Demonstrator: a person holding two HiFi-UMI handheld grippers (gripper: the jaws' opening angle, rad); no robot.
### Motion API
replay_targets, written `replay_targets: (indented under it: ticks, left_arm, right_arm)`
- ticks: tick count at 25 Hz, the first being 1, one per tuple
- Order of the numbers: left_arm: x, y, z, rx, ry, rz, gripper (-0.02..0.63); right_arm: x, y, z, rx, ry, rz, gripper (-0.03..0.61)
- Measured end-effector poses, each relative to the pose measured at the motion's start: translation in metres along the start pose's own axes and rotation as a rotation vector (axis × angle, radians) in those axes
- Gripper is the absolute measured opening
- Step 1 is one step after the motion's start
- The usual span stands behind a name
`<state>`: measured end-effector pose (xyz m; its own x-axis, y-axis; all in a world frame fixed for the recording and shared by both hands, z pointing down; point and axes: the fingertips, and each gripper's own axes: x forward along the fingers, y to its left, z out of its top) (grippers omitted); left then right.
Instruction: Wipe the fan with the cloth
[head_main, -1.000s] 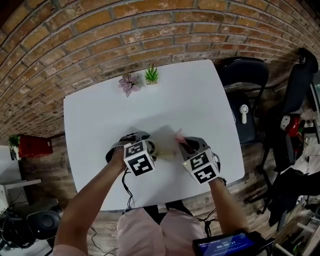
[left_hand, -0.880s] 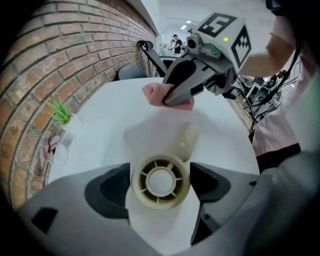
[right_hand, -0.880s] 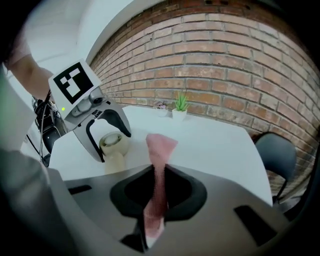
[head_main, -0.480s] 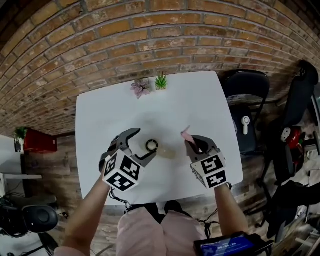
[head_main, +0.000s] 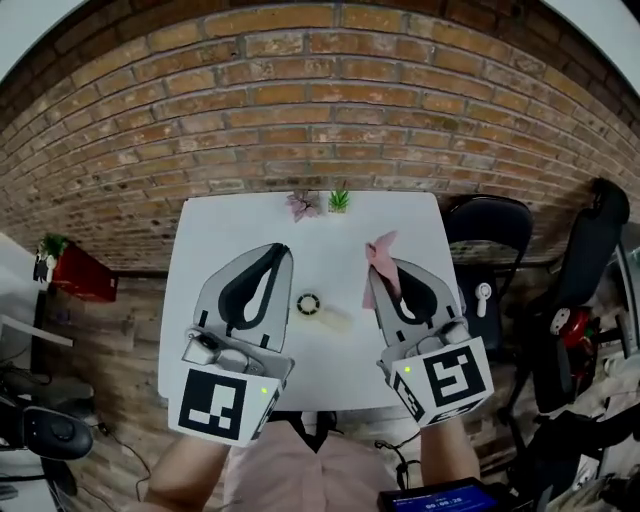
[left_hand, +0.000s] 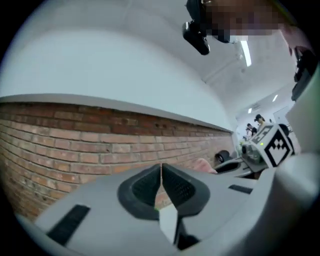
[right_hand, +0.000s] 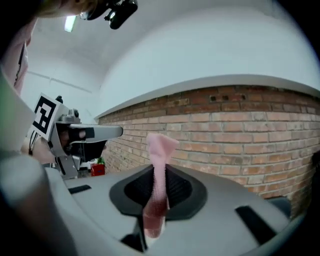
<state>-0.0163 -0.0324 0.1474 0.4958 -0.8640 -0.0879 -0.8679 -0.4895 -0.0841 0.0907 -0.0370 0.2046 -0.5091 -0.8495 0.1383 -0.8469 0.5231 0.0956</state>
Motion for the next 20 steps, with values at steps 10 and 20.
replay_targets:
  ticks: [10, 20]
  left_arm:
    - [-0.027, 0.002, 0.022, 0.001, -0.066, 0.151, 0.012]
    - [-0.040, -0.011, 0.017, 0.008, -0.050, 0.130, 0.012]
  right_arm:
    - [-0.021, 0.021, 0.026, -0.030, -0.074, -0.048, 0.040]
    - [-0.034, 0.036, 0.023, -0.042, -0.071, -0.059, 0.032]
